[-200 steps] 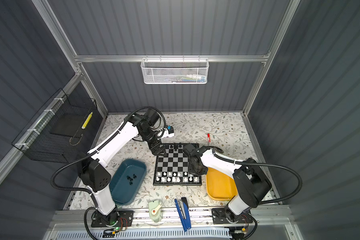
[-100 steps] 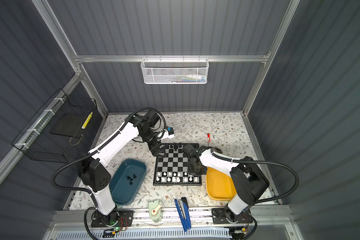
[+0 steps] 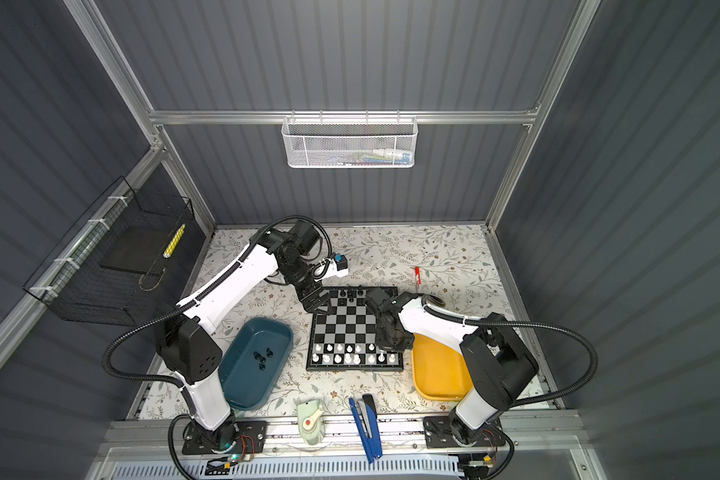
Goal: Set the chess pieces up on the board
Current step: 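Lower the white pawn onto the last empty square in the nearest row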
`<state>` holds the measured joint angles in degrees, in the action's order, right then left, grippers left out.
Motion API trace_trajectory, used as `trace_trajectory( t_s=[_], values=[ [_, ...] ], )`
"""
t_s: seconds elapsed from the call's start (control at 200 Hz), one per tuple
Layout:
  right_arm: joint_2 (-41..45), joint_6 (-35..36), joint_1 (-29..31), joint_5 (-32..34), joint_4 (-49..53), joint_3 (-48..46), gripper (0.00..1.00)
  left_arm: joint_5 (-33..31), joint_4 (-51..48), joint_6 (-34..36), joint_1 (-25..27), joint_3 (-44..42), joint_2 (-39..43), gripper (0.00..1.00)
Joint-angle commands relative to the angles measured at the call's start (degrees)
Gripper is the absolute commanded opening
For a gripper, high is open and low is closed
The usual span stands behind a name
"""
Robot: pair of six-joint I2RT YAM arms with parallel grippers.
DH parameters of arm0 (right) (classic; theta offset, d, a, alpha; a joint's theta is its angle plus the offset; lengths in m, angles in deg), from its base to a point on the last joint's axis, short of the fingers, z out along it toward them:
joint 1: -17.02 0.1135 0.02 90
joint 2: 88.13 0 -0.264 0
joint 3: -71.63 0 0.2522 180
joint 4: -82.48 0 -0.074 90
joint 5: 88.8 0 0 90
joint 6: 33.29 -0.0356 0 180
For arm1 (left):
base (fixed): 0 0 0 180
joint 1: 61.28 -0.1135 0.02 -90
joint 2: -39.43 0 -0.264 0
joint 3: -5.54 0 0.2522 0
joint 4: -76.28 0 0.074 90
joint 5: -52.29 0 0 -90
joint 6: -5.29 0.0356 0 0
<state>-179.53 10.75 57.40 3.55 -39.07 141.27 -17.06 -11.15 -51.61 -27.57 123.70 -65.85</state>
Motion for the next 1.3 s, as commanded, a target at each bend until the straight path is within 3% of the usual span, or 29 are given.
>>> trace_trajectory(
  t_s=[0.0,0.951,1.296],
  values=[
    [-0.3,0.7,0.0,1.0,1.7,1.2,0.23,1.1,-0.5,1.2,0.2,-0.4,1.0,0.95],
    [-1.1,1.0,-0.5,-0.5,0.2,0.7,0.27,1.4,-0.2,0.9,0.2,-0.8,1.0,0.95],
    [-1.1,1.2,-0.6,-0.7,0.0,0.7,0.22,1.3,-0.1,0.9,0.2,-0.9,1.2,0.95]
  ],
)
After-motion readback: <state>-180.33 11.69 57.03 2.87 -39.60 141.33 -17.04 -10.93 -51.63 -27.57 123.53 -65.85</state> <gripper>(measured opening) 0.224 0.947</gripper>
